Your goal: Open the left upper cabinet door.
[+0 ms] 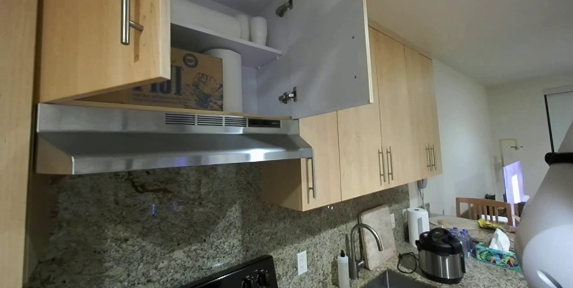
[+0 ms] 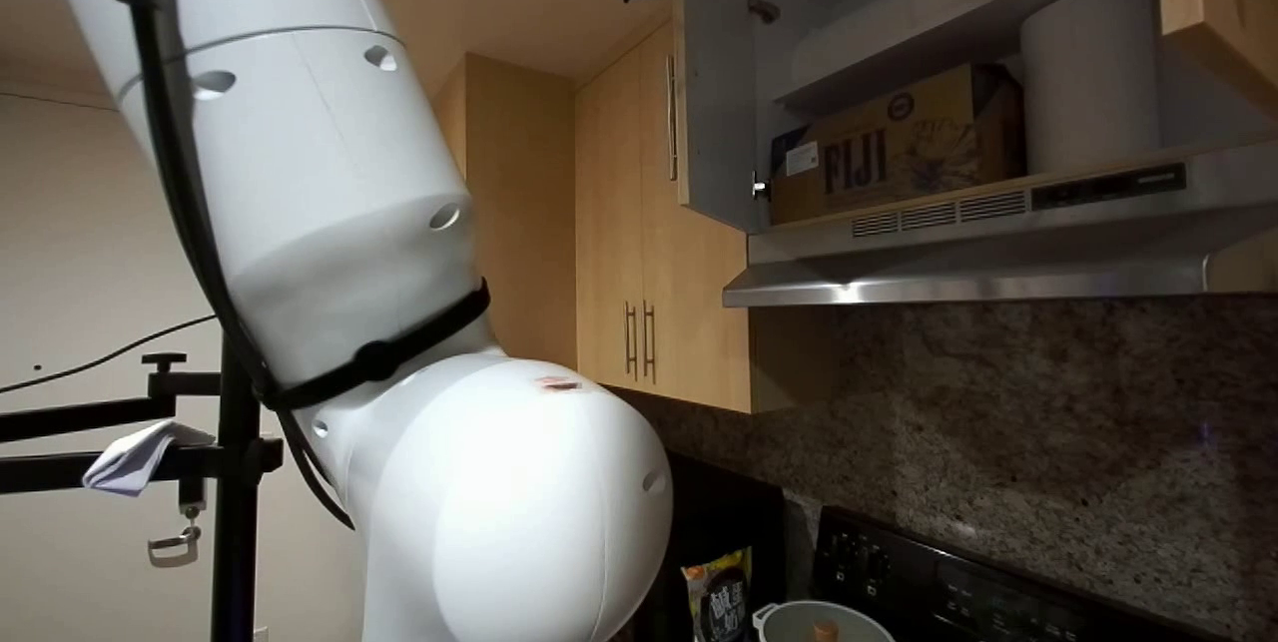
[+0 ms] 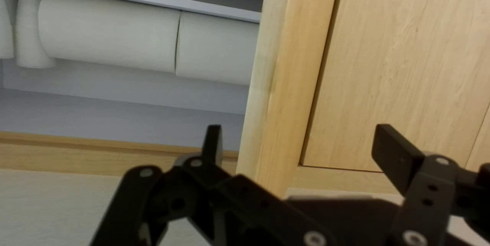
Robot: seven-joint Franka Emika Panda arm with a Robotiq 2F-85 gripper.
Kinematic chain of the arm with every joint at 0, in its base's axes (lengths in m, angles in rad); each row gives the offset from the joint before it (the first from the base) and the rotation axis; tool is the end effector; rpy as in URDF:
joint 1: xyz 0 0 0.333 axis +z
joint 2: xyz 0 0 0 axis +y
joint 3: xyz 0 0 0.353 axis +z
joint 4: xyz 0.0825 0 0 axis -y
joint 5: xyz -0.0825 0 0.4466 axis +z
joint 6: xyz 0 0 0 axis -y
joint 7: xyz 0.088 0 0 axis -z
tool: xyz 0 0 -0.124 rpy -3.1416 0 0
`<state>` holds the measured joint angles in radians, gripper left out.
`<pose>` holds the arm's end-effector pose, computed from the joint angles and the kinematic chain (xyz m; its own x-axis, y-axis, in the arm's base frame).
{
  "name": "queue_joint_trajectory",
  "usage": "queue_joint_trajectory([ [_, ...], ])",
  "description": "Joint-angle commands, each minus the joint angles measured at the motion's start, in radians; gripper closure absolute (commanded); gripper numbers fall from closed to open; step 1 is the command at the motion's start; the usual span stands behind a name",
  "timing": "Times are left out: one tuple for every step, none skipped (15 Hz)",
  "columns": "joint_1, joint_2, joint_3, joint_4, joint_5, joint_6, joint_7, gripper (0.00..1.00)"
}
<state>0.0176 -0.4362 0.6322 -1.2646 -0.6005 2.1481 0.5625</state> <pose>0.2343 0.3523 1.0684 0.0723 0.1346 0.9883 0.0764 -0.9887 0.1291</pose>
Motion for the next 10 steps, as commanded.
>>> queue_joint_trajectory([
  [-0.034,-0.003,0.02,-0.004,0.023,-0.001,-0.011,0.0],
  [-0.032,0.0,0.024,-0.018,0.022,-0.002,-0.01,0.0],
  [-0.03,0.004,0.027,-0.03,0.02,-0.003,-0.009,0.0],
  [-0.028,0.01,0.03,-0.041,0.018,-0.004,-0.008,0.0],
  [-0.026,0.017,0.032,-0.049,0.016,-0.004,-0.008,0.0],
  [-0.025,0.026,0.032,-0.051,0.013,-0.006,-0.007,0.0],
  [-0.024,0.033,0.031,-0.051,0.012,-0.006,-0.006,0.0],
  [-0.023,0.038,0.028,-0.051,0.011,-0.006,-0.006,0.0],
  [-0.022,0.042,0.027,-0.051,0.01,-0.007,-0.005,0.0],
  [-0.021,0.044,0.025,-0.051,0.009,-0.007,-0.005,0.0],
])
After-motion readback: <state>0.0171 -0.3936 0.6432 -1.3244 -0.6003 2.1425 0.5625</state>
